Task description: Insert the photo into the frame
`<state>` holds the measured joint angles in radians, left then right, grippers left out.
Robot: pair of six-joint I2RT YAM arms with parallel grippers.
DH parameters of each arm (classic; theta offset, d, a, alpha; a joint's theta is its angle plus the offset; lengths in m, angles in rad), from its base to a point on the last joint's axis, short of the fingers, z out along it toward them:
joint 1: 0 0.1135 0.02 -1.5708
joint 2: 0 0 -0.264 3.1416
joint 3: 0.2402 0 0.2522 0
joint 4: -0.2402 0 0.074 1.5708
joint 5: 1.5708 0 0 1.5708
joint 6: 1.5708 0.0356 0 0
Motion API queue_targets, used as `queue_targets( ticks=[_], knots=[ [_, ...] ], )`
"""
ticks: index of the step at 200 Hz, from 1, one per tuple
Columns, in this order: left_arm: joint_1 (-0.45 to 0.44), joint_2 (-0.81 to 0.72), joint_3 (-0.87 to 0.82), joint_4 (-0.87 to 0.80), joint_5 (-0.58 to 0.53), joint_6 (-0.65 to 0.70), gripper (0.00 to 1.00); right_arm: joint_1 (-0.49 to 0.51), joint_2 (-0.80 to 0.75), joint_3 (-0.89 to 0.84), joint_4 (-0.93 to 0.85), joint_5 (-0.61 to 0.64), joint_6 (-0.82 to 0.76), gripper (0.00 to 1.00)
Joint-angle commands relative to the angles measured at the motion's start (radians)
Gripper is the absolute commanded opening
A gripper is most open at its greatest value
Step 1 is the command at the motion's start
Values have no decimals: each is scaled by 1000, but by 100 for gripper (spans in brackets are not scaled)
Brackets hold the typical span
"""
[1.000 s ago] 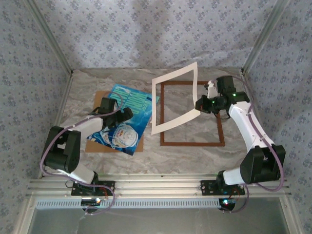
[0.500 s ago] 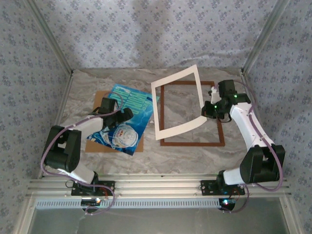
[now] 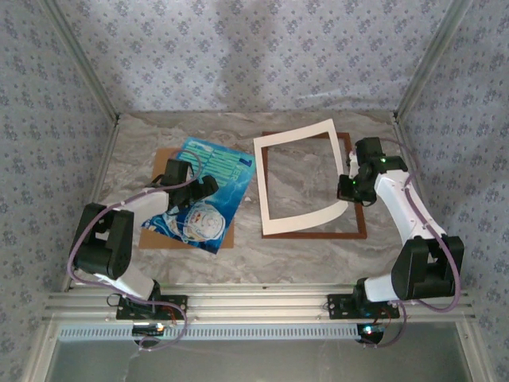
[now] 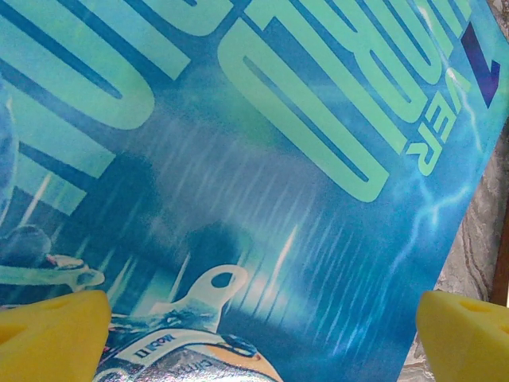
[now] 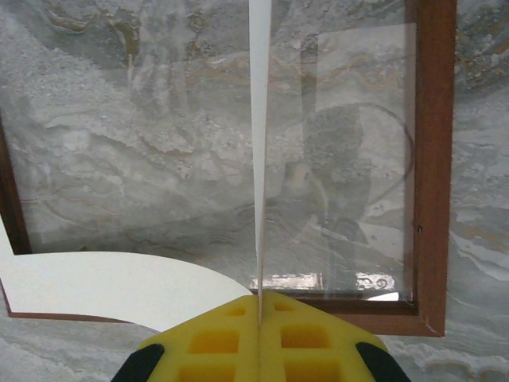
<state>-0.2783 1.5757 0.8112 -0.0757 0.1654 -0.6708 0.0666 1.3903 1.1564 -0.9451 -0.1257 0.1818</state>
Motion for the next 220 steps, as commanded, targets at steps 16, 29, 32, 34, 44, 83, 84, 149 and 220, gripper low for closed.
queue_targets(
  ticks=[16, 29, 32, 34, 44, 83, 84, 149, 220],
  knots=[
    [-9, -5, 22, 4, 10, 7, 99, -14, 10, 25, -50, 88, -6, 0],
    [-9, -6, 21, 2, 10, 7, 98, -21, 10, 21, -49, 98, 3, 0],
    [-9, -6, 21, 3, 10, 7, 99, -23, 10, 20, -49, 98, 6, 0],
    [-9, -6, 22, 2, 9, 7, 99, -24, 10, 20, -47, 99, 7, 0],
    [-9, -6, 22, 1, 8, 7, 99, -31, 9, 14, -44, 104, 19, 0],
    [-8, -8, 26, -2, 8, 9, 99, -66, -7, -17, -8, 75, 68, 0],
    [-8, -9, 26, -2, 8, 9, 98, -66, -7, -18, -8, 74, 69, 0],
    [-9, -5, 34, -8, 8, 12, 99, -79, -10, -37, 34, 18, 76, 0],
    [-9, -5, 40, -16, 8, 13, 99, -79, -10, -44, 40, -57, 104, 0]
  ],
)
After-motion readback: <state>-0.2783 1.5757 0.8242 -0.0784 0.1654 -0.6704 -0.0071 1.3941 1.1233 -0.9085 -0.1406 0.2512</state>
